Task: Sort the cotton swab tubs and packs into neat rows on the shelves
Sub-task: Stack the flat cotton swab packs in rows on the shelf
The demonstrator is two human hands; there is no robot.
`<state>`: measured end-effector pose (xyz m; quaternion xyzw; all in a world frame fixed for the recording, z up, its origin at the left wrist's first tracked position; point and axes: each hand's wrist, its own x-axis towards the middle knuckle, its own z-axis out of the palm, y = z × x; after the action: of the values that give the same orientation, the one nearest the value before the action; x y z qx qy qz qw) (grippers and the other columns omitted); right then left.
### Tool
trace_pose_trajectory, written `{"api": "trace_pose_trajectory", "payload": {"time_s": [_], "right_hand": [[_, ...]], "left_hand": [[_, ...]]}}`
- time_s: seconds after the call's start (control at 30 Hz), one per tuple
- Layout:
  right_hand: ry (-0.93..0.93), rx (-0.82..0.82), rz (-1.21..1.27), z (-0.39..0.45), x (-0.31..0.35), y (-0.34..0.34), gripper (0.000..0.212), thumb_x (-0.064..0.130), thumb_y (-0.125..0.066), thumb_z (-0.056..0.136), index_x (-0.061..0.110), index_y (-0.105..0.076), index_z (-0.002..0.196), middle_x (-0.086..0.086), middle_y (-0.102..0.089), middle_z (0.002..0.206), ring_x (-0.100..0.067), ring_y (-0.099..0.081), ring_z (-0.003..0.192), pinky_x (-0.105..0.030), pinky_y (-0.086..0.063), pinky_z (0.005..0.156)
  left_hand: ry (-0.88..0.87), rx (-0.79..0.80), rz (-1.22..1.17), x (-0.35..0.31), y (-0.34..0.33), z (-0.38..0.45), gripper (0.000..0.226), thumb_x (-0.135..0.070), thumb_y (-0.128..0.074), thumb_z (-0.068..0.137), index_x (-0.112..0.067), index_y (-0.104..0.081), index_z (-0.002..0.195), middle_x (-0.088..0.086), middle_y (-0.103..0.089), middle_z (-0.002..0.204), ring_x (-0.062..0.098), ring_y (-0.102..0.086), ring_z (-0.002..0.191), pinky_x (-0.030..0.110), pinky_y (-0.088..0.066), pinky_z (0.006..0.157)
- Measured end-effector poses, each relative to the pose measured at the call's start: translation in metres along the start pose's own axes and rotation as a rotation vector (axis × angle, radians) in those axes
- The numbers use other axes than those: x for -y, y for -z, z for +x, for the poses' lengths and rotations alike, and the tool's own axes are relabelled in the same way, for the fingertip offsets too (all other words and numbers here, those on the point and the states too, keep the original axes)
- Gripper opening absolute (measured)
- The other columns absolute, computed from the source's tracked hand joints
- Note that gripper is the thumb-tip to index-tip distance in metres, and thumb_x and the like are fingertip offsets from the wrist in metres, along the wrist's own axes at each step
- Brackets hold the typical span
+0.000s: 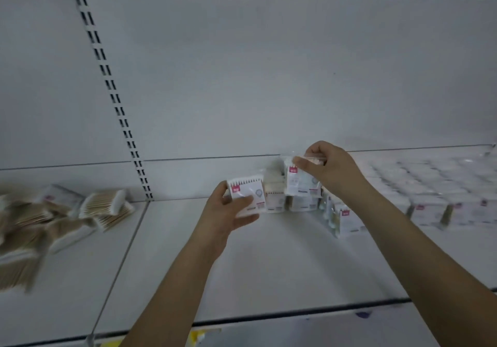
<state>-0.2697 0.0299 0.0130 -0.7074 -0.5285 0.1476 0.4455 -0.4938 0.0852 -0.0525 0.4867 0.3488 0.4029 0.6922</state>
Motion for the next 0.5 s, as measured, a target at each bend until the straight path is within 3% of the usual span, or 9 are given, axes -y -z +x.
{"api": "trace_pose_trajectory", "payload": {"time_s": [0.1,0.17,0.27,0.4,0.5], "right_hand": [[0.022,0.024,-0.087,0.004,-0.013,0.006,0.023,0.041,-0.074,0.085,0.023,-0.066,0.095,0.01,-0.067,0.096,0.002,-0.059,0.073,-0.003,-0.04,0.057],[0.076,0.089,-0.143,0.005,-0.017,0.01,0.019,0.039,-0.075,0.084,0.026,-0.067,0.097,0.013,-0.068,0.098,0.006,-0.059,0.085,-0.001,-0.04,0.063],[0.176,0.21,-0.293,0.007,-0.024,0.013,0.021,0.038,-0.074,0.086,0.028,-0.065,0.102,0.017,-0.065,0.1,0.003,-0.058,0.093,-0.007,-0.043,0.074],[0.224,0.288,-0.544,0.01,-0.039,0.01,0.025,0.038,-0.07,0.089,0.029,-0.055,0.107,0.012,-0.061,0.105,-0.011,-0.057,0.097,-0.03,-0.049,0.082],[0.331,0.256,-0.796,0.014,-0.053,0.006,0.027,0.044,-0.069,0.088,0.026,-0.057,0.105,0.008,-0.058,0.106,-0.011,-0.046,0.096,-0.028,-0.039,0.077]], "left_hand": [[-0.02,-0.012,0.118,0.007,-0.008,0.007,0.022,-0.014,-0.067,0.094,-0.011,-0.062,0.116,0.007,-0.074,0.109,0.023,-0.073,0.098,0.042,-0.06,0.086],[-0.082,-0.007,0.275,0.013,-0.01,0.012,0.018,-0.022,-0.068,0.094,-0.018,-0.066,0.111,0.0,-0.075,0.106,0.018,-0.071,0.1,0.036,-0.057,0.091],[-0.149,-0.038,0.459,0.021,-0.012,0.017,0.013,-0.027,-0.072,0.091,-0.022,-0.069,0.102,-0.006,-0.074,0.097,0.01,-0.065,0.089,0.021,-0.051,0.078],[-0.245,-0.072,0.649,0.034,-0.014,0.028,0.018,-0.022,-0.075,0.087,-0.022,-0.068,0.103,-0.002,-0.07,0.095,0.007,-0.062,0.085,0.013,-0.047,0.075],[-0.274,-0.146,0.7,0.04,-0.016,0.033,0.026,-0.016,-0.079,0.082,-0.023,-0.059,0.097,-0.008,-0.068,0.089,0.0,-0.062,0.08,0.008,-0.046,0.07]]}}
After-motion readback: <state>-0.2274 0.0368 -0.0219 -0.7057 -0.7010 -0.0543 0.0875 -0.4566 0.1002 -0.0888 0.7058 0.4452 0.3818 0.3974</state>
